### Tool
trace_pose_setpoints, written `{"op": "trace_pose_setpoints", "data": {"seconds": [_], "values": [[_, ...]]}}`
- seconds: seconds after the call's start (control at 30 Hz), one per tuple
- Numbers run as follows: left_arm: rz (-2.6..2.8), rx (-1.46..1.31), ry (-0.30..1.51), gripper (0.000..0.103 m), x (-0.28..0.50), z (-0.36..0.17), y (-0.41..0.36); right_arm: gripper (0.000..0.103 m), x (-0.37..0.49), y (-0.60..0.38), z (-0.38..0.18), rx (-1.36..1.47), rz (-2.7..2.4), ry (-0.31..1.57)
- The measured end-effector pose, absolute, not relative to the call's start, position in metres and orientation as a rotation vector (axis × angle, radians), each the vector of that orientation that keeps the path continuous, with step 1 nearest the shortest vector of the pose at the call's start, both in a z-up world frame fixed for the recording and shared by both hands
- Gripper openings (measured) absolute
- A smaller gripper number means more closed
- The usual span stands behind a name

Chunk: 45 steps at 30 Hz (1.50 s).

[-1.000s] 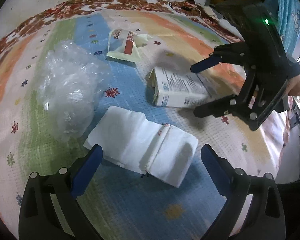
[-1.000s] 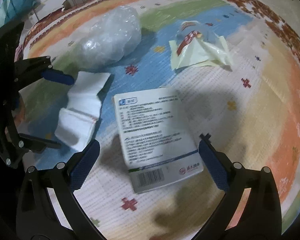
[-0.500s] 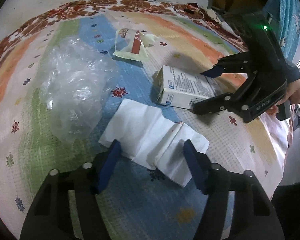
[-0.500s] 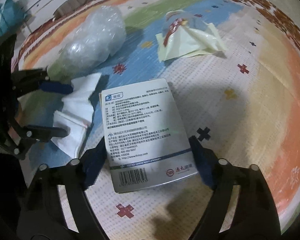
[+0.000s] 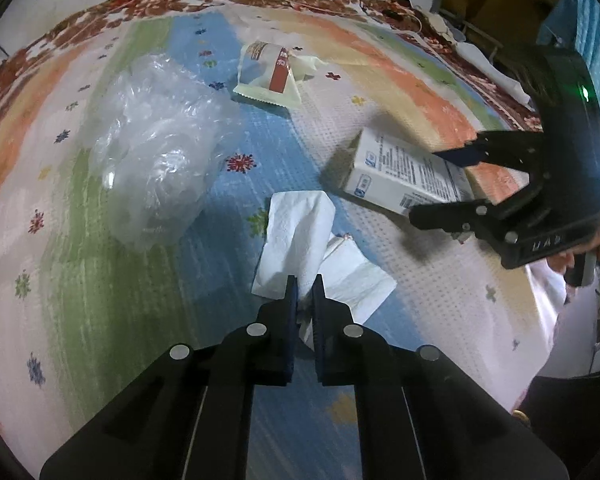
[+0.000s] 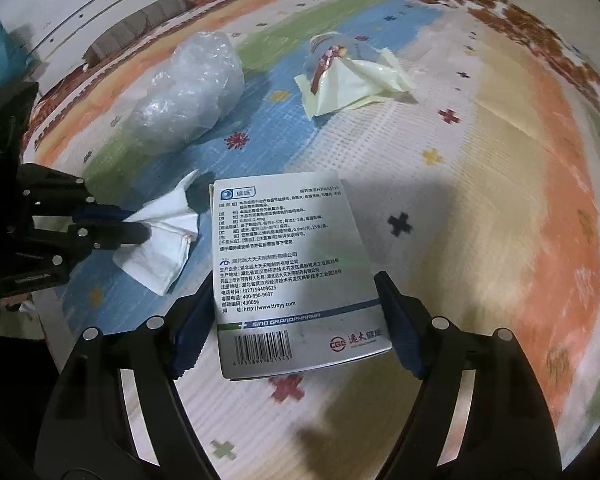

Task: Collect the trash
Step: 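Lift the tissue and medicine box with both grippers and carry them over the bin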

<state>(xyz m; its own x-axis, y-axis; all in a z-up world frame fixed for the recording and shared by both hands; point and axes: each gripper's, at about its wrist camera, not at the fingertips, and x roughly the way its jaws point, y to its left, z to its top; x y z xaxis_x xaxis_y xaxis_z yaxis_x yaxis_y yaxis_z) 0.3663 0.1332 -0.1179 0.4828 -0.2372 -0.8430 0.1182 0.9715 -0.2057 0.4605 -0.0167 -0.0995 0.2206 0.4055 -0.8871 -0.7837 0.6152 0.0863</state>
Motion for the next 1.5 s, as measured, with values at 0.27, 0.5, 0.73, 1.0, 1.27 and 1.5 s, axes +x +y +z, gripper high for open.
{"op": "trace_pose_setpoints", "data": {"seconds": [0.27, 0.5, 0.73, 1.0, 1.27, 1.5], "values": [[-0.163, -0.146, 1.041, 0.005, 0.347, -0.089, 0.136, 0.071, 0.426, -0.04, -0.077, -0.403, 0.763, 1.021], [-0.099, -0.197, 1.032, 0.005, 0.321, -0.059, 0.135, 0.07, 0.378, -0.057, -0.051, -0.411, 0.738, 0.987], [-0.075, -0.229, 1.017, 0.005, 0.291, -0.034, 0.127, 0.07, 0.336, -0.084, -0.017, -0.317, 0.693, 0.963], [-0.049, -0.326, 1.018, 0.005, 0.259, -0.018, 0.107, 0.07, 0.293, -0.105, 0.009, -0.274, 0.638, 0.937], [-0.019, -0.411, 0.987, 0.005, 0.216, -0.008, 0.091, 0.07, 0.253, -0.121, 0.023, -0.226, 0.629, 0.922], [-0.005, -0.458, 0.956, 0.005, 0.187, -0.006, 0.087, 0.07, 0.221, -0.136, 0.024, -0.153, 0.638, 0.921]]}}
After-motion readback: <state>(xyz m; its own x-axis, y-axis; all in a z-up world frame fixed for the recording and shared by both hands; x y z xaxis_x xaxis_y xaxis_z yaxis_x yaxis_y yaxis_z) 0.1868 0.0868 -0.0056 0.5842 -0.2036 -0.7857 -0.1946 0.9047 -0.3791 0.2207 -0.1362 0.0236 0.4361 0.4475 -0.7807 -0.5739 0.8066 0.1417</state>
